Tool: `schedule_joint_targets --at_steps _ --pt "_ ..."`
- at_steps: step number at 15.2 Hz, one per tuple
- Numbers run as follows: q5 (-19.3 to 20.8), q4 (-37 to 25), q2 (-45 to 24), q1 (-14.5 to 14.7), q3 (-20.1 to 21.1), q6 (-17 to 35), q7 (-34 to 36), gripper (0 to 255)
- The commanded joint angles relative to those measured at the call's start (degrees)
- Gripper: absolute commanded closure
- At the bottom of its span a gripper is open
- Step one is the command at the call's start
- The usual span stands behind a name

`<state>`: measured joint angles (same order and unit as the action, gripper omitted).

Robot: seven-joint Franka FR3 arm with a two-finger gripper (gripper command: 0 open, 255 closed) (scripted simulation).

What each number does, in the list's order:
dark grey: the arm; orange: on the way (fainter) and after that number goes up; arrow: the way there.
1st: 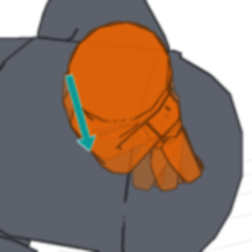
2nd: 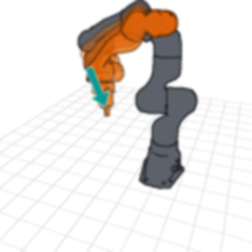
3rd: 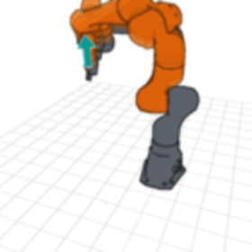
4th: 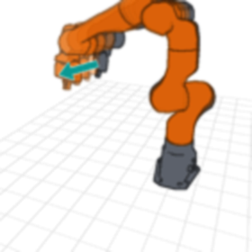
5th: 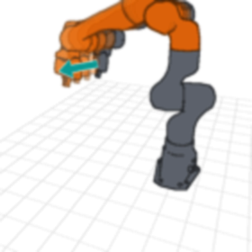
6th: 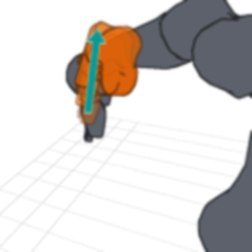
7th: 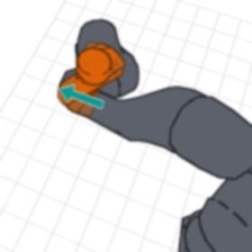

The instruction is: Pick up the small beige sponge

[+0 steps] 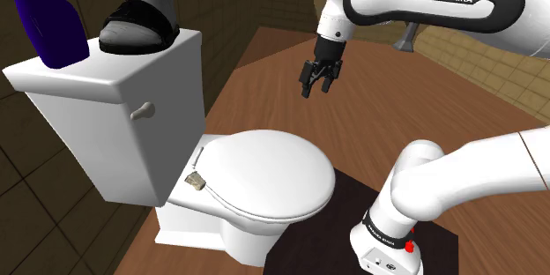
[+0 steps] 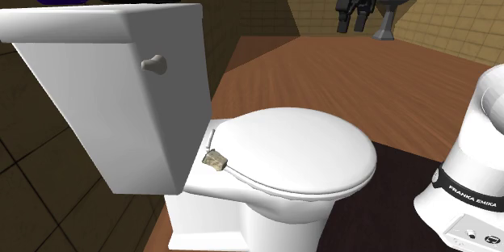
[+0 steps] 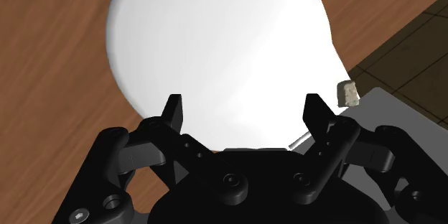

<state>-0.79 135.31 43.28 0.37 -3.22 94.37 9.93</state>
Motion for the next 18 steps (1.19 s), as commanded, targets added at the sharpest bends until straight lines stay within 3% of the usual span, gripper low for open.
schedule_joint_targets --at_steps 1,10,18 --pt "0.0 0.0 0.0 0.0 0.0 0.0 0.0 0" --pt "-4.2 4.0 -11.2 2.7 5.5 15.8 6.3 0" --pt "-6.1 2.0 -25.4 4.7 10.0 28.9 11.5 0"
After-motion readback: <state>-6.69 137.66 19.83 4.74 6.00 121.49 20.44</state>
